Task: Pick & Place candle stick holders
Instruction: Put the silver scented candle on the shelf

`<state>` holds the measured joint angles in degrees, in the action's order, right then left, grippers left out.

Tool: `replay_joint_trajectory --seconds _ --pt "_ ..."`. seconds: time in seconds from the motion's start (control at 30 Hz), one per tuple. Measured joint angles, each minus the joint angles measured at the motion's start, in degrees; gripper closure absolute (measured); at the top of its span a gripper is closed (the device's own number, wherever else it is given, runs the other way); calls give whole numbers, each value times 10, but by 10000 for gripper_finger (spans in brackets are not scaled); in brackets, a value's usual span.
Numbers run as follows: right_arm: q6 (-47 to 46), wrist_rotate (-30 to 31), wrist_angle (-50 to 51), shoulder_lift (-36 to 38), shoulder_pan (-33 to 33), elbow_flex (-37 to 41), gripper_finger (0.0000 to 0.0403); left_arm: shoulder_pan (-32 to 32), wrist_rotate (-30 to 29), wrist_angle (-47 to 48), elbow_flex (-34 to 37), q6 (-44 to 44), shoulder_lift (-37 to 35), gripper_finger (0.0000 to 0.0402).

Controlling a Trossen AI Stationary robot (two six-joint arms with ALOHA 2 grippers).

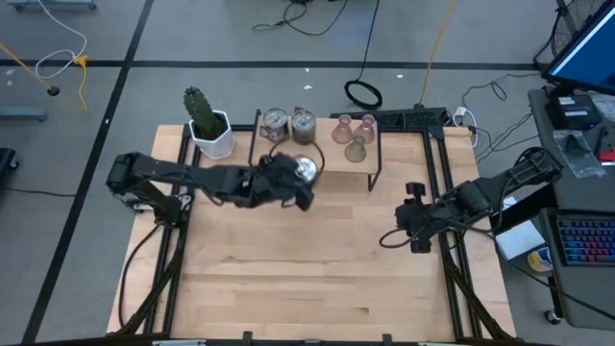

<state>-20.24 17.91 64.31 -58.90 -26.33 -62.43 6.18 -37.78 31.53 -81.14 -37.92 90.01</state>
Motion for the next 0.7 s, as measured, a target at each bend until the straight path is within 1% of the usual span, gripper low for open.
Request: replay_joint_trajectory --seconds 0.17,0.27,0.4,0.47,0.7 --pt "-26 -1 -21 25 0 36 271 -54 1 6 0 38 -1 42" --pt "-34 -1 -32 33 0 47 271 -84 0 10 0 39 2 42" --pt "-37 -1 -32 39 0 52 271 -115 -3 37 1 1 7 42" --pt "-33 -1 -33 40 0 52 271 -123 -4 29 1 -16 7 42" --pt "-25 0 -34 41 0 52 271 -127 -9 37 1 -64 19 42"
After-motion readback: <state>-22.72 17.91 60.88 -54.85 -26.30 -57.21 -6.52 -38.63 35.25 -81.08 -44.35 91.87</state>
